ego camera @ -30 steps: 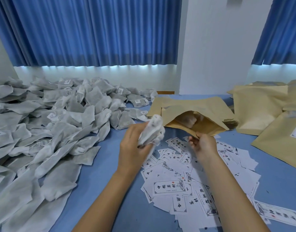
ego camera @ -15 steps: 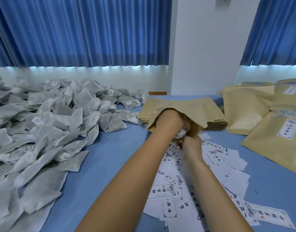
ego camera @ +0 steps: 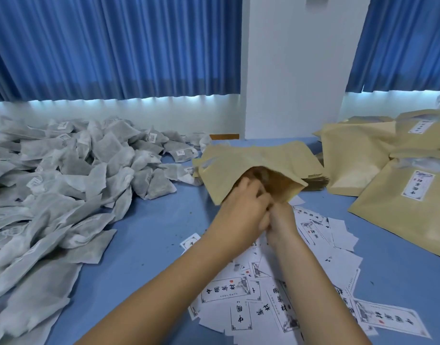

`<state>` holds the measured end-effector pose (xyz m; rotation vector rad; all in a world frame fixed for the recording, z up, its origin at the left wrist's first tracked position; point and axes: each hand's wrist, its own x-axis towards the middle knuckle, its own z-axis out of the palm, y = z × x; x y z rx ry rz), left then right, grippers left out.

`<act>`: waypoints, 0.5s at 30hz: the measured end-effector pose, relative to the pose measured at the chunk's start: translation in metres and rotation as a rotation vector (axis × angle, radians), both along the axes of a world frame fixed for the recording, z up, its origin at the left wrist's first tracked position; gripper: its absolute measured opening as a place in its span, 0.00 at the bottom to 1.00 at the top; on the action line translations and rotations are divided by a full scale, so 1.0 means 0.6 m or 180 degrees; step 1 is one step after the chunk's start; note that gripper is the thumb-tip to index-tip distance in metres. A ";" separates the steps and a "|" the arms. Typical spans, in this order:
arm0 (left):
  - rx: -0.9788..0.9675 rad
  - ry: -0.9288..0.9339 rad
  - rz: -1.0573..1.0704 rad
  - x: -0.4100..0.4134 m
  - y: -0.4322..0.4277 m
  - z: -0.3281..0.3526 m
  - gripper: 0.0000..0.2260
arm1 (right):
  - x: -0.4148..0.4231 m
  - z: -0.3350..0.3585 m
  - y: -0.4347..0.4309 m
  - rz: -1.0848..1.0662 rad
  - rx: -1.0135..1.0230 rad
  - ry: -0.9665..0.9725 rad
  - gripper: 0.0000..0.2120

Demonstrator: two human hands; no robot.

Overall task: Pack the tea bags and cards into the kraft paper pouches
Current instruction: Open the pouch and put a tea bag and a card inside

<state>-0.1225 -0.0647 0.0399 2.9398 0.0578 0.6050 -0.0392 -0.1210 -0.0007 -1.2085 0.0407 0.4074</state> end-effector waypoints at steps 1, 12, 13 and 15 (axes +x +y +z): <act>-0.0330 0.0157 -0.0356 -0.027 0.004 -0.003 0.08 | 0.001 -0.001 -0.001 0.0013 0.0010 0.0076 0.15; -0.0909 0.1914 0.0005 -0.083 0.063 -0.069 0.16 | 0.000 -0.004 0.002 0.0086 -0.0045 0.0370 0.11; -0.0992 0.1910 0.0025 -0.081 0.065 -0.070 0.14 | -0.001 -0.004 0.002 0.0084 -0.0019 0.0388 0.11; -0.1168 0.1919 0.0059 -0.077 0.066 -0.070 0.10 | -0.003 -0.004 0.001 0.0088 0.0009 0.0404 0.10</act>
